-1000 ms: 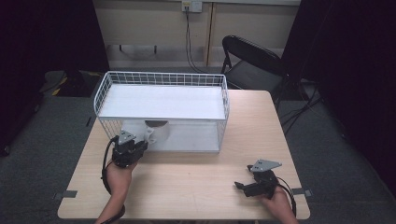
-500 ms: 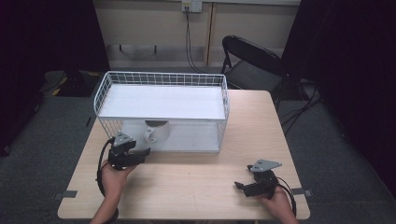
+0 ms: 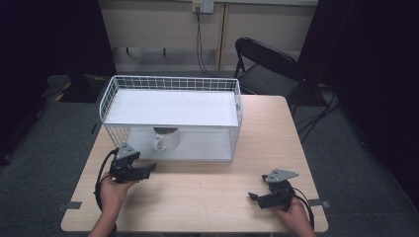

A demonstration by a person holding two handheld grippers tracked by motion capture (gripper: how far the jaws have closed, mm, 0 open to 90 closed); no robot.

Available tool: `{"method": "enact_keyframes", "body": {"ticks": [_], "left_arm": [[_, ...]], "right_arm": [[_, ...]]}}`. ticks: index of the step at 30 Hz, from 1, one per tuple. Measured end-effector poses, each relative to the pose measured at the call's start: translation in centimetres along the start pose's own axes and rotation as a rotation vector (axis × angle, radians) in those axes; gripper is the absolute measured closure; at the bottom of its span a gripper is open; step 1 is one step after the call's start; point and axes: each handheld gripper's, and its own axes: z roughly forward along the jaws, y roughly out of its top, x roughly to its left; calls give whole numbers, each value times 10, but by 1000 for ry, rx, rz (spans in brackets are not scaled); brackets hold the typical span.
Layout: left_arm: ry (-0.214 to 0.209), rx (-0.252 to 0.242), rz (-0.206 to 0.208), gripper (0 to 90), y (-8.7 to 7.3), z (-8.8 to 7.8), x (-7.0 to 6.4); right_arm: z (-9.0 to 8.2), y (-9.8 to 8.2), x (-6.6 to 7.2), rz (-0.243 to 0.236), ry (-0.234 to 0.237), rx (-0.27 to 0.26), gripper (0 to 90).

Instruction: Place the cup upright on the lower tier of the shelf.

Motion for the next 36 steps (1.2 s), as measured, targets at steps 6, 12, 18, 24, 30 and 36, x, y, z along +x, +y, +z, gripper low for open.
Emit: {"method": "enact_keyframes", "body": {"ticks": [6, 12, 18, 24, 30, 36], "left_arm": [[-17, 7, 17, 166, -1, -8, 3], [-31, 15, -7, 162, -5, -14, 6], [-28, 24, -15, 163, -12, -20, 13], [-37, 19, -43, 162, -20, -23, 17], [-37, 8, -56, 162, -25, -27, 20], [-38, 4, -80, 163, -35, -31, 26]], "right_arm": [[-1, -1, 1, 4, -5, -1, 122], [-1, -1, 1, 4, -5, -1, 122], [-1, -1, 1, 5, -5, -1, 122], [-1, -1, 1, 5, -5, -1, 122], [-1, -1, 1, 4, -5, 0, 122], [-1, -1, 1, 4, -5, -1, 122]]}}
